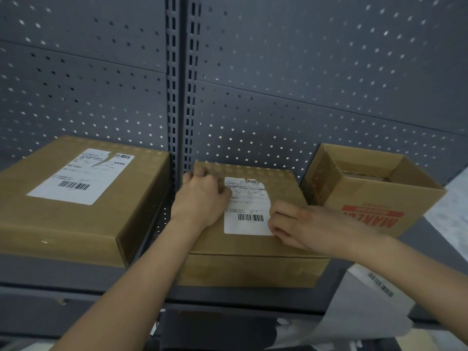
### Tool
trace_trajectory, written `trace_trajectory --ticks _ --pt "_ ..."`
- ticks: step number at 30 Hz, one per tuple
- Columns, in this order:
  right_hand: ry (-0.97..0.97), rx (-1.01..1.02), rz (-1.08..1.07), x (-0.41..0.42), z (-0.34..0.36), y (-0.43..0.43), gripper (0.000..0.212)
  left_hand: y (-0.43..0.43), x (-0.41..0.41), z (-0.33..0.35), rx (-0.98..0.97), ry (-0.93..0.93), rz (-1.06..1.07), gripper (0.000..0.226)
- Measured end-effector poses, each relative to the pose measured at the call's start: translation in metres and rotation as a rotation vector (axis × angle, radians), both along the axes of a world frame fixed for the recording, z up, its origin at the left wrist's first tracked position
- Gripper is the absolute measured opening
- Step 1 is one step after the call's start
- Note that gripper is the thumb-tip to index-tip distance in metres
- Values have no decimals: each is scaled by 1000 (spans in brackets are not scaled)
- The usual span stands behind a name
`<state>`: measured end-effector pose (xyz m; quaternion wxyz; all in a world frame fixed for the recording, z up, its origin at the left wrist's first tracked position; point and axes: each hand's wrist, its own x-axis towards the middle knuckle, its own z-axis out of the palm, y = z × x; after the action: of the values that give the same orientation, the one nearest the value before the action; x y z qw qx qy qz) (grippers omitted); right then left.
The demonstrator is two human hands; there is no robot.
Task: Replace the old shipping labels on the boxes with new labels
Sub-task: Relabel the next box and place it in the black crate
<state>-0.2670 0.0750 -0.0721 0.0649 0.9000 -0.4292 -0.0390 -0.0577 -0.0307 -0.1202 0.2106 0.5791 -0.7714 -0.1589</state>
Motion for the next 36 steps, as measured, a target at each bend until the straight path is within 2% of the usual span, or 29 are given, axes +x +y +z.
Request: trace_trajectory --ticks 5,10,11,13,17,19,23,25,28,29,32,36 --pt "-97 139 -83 -8 14 0 27 1 0 0 -2 2 -3 43" --pt "-55 99 -138 2 24 1 16 1 0 0 -5 1 -2 45" --pt "39 96 -152 4 24 2 17 1 0 0 -3 1 -1 45" --pt "70 198 -187 7 25 1 18 1 0 0 -1 2 2 44" --pt "-131 400 -473 14 26 0 16 1 0 0 4 2 0 40" --pt "-119 408 -494 16 26 2 19 1 0 -1 2 8 0 39" --pt "-354 444 -554 15 25 2 25 1 0 0 2 11 -3 40" --pt "-338 449 -528 12 26 4 34 1 1 0 5 10 -6 41" --pt "-230 433 -495 14 31 6 71 1 1 0 6 17 -10 38" --pt "-206 411 -496 16 32 7 76 1 1 0 7 18 -10 37" --pt "-172 389 -475 17 30 5 78 1 1 0 10 17 -8 37" --pt "-118 376 -491 19 31 6 59 1 0 1 3 4 -3 42"
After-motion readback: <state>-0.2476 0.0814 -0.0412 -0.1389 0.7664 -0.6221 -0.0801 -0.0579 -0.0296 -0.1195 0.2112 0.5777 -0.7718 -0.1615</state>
